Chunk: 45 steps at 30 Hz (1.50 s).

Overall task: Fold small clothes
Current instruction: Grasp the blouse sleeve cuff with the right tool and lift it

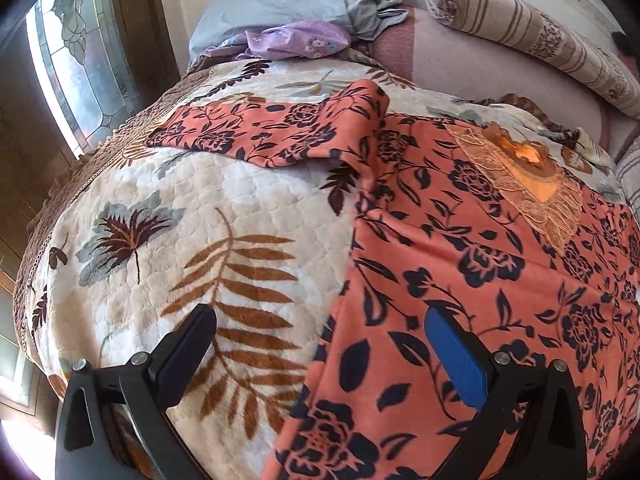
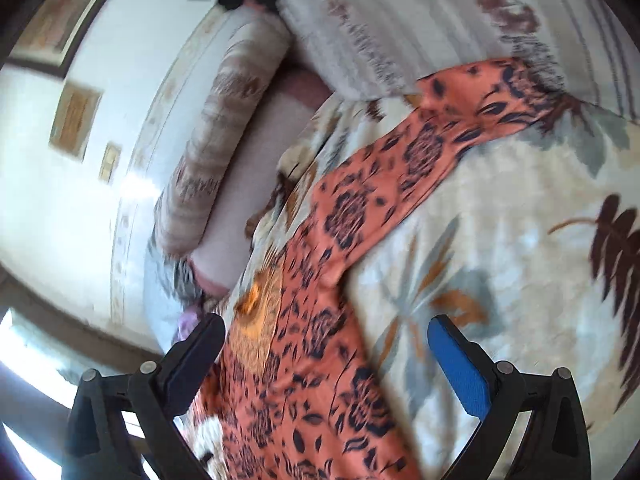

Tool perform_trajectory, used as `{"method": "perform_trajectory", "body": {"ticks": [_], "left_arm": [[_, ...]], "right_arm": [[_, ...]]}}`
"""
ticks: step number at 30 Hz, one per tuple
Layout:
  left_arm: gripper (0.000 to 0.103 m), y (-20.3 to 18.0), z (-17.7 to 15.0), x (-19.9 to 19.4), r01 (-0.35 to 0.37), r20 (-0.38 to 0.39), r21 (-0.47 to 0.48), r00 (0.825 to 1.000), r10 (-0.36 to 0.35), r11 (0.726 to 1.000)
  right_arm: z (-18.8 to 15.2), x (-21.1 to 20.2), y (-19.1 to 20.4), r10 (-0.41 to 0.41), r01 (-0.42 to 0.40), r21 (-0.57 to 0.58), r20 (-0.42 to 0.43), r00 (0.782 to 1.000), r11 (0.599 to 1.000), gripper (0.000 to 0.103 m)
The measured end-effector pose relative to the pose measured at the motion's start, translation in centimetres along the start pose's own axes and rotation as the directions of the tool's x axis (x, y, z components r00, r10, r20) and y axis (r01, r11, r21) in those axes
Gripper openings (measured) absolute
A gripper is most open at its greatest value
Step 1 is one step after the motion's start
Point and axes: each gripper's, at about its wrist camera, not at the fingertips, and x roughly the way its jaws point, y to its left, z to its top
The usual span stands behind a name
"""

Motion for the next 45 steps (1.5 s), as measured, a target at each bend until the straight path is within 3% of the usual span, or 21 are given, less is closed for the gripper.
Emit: {"method": "perform_trajectory", "body": {"ticks": [3, 5, 11, 16, 17, 19, 20, 24, 30, 35, 39, 40, 41, 43, 44, 45], "left_arm": [[0.103, 1.3, 0.6, 1.2, 0.009, 0.001, -0.033, 1.000, -0.009, 0.999], [0.103, 1.8, 0.7, 1.7, 0.019, 0.008, -0.041, 1.000, -0.018, 0.999], [0.103, 1.6, 0.6, 2.5, 0.031, 0.023, -0.024, 0.999, -0.030, 0.999], [0.103, 1.8, 0.5, 3.1, 0.047, 0.013, -0.039, 0.999, -0.047, 0.998], [0.103, 1.9, 0.5, 3.3, 0.051, 0.010, -0.045, 0.999, -0.050, 0.998], [0.103, 2.1, 0.6, 3.4, 0.053, 0.012, -0.054, 0.999, -0.052, 0.997], [0.103, 2.2, 0.6, 3.3, 0.053, 0.014, -0.057, 0.999, -0.052, 0.997], [0.103, 2.7, 0.9, 3.0, 0.075, 0.030, -0.085, 0.997, -0.073, 0.994], [0.103, 3.3, 1.2, 2.3, 0.126, 0.061, -0.116, 0.991, -0.120, 0.985], [0.103, 4.2, 1.3, 1.8, 0.154, 0.078, -0.142, 0.986, -0.144, 0.978], [0.103, 5.2, 1.3, 1.6, 0.181, 0.085, -0.186, 0.982, -0.167, 0.966], [0.103, 5.3, 1.3, 1.6, 0.186, 0.085, -0.192, 0.981, -0.173, 0.964], [0.103, 5.3, 1.3, 1.6, 0.190, 0.084, -0.193, 0.981, -0.177, 0.963], [0.103, 5.1, 1.2, 1.5, 0.186, 0.081, -0.184, 0.981, -0.174, 0.965], [0.103, 4.9, 1.1, 1.5, 0.185, 0.082, -0.177, 0.982, -0.172, 0.967], [0.103, 4.7, 1.1, 1.4, 0.183, 0.081, -0.170, 0.982, -0.171, 0.968]], "right_arm": [[4.5, 0.8, -5.5, 0.013, -0.020, 0.249, 0.028, 1.000, 0.968, 0.088], [6.4, 1.5, -7.3, 0.010, -0.024, 0.318, 0.045, 0.999, 0.948, 0.084], [10.1, 4.7, -7.8, -0.012, -0.022, 0.369, 0.091, 0.996, 0.929, 0.084], [11.3, 7.2, -7.2, -0.115, 0.087, 0.368, 0.053, 0.992, 0.926, 0.080], [11.7, 7.5, -7.1, -0.143, 0.116, 0.358, 0.049, 0.989, 0.926, 0.073], [12.4, 8.7, -7.4, -0.217, 0.196, 0.356, 0.020, 0.976, 0.914, 0.017], [12.5, 9.0, -7.5, -0.250, 0.228, 0.348, 0.021, 0.968, 0.910, 0.013], [13.4, 9.1, -4.4, -0.311, 0.294, 0.196, 0.061, 0.948, 0.935, 0.007], [14.7, 7.3, 7.1, -0.207, 0.220, -0.074, 0.146, 0.967, 0.973, 0.004], [13.7, 6.4, 16.8, -0.152, 0.197, -0.310, 0.162, 0.975, 0.930, 0.005], [12.3, 8.2, 18.6, -0.318, 0.377, -0.483, 0.203, 0.926, 0.790, 0.005], [12.3, 8.8, 17.9, -0.372, 0.413, -0.509, 0.187, 0.909, 0.755, 0.005], [12.0, 9.4, 16.9, -0.438, 0.470, -0.548, 0.199, 0.877, 0.692, 0.006], [10.7, 10.6, 14.2, -0.579, 0.588, -0.654, 0.270, 0.769, 0.475, 0.007], [9.9, 11.3, 12.1, -0.644, 0.618, -0.700, 0.294, 0.706, 0.358, 0.019], [9.2, 12.3, 10.1, -0.702, 0.625, -0.736, 0.299, 0.646, 0.261, 0.044]]}}
